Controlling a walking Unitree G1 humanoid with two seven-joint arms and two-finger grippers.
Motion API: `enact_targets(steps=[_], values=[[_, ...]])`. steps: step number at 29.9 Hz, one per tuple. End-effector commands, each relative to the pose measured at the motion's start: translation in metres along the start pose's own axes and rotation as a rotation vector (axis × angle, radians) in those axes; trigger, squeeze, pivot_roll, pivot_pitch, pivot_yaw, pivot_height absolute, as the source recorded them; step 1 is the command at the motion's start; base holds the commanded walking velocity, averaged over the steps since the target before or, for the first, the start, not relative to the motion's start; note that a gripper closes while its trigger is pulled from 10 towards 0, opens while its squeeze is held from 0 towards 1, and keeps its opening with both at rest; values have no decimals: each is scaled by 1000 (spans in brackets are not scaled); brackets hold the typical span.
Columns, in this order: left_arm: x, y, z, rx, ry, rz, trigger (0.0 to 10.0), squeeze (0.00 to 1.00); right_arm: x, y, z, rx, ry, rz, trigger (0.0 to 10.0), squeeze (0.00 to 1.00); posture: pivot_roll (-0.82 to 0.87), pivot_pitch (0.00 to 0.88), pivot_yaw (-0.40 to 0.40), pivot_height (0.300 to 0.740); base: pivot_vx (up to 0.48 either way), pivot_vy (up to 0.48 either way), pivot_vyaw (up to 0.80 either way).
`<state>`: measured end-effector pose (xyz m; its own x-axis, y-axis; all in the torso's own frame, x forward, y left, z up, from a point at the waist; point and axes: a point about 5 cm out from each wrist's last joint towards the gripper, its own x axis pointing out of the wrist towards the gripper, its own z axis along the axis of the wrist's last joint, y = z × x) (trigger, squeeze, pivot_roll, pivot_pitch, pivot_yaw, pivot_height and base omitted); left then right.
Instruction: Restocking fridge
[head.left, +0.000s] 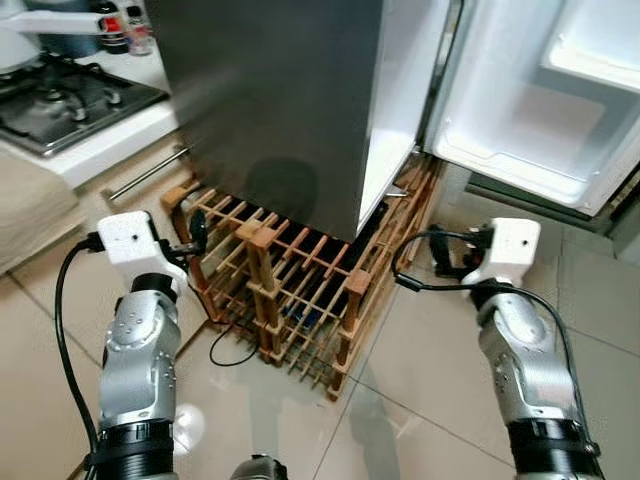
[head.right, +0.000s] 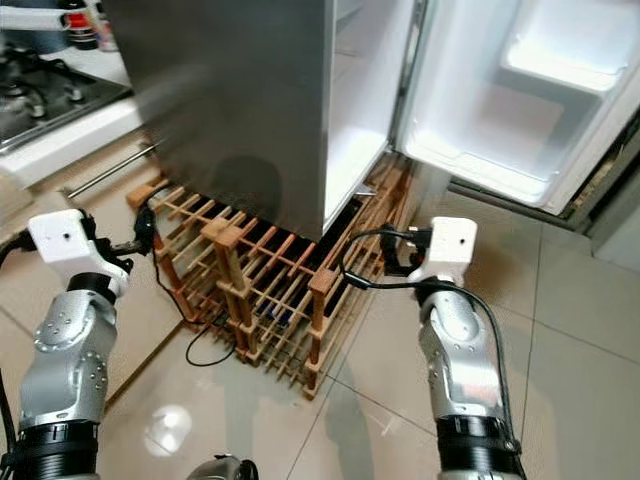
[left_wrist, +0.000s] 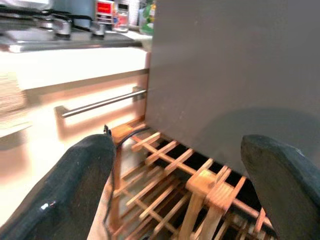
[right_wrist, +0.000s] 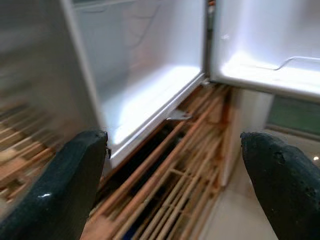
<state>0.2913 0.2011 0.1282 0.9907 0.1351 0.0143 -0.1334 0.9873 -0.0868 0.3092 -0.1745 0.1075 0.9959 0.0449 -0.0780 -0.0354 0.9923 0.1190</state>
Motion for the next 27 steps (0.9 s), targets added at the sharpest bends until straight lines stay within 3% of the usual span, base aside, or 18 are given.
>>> enact_targets(steps=[1,5,11,14,21,27], values=[[-1,-4,6,23,-7,-2,10000,0,7,-1,8,5,-29,9,10000,0,45,0,1,740,0,0,575],[-3,-2,7,15,-5,28,10000,0,8,-1,7,-2,-25,16,10000,0,49,0,0,740,0,0,575],[-6,-3,11,36,1,82,10000,0,12,5,5,-8,-22,44,10000,0,58,0,-6,740,0,-480,557],[-6,-14,12,30,6,74,10000,0,13,11,3,-12,-26,72,10000,0,59,0,-6,740,0,-480,531],[0,-28,18,138,3,40,10000,0,7,13,-6,-1,-12,95,10000,0,55,0,8,740,0,0,517],[9,-52,21,182,13,-26,10000,0,-4,12,-17,-2,-1,96,10000,0,43,0,32,740,0,0,517]])
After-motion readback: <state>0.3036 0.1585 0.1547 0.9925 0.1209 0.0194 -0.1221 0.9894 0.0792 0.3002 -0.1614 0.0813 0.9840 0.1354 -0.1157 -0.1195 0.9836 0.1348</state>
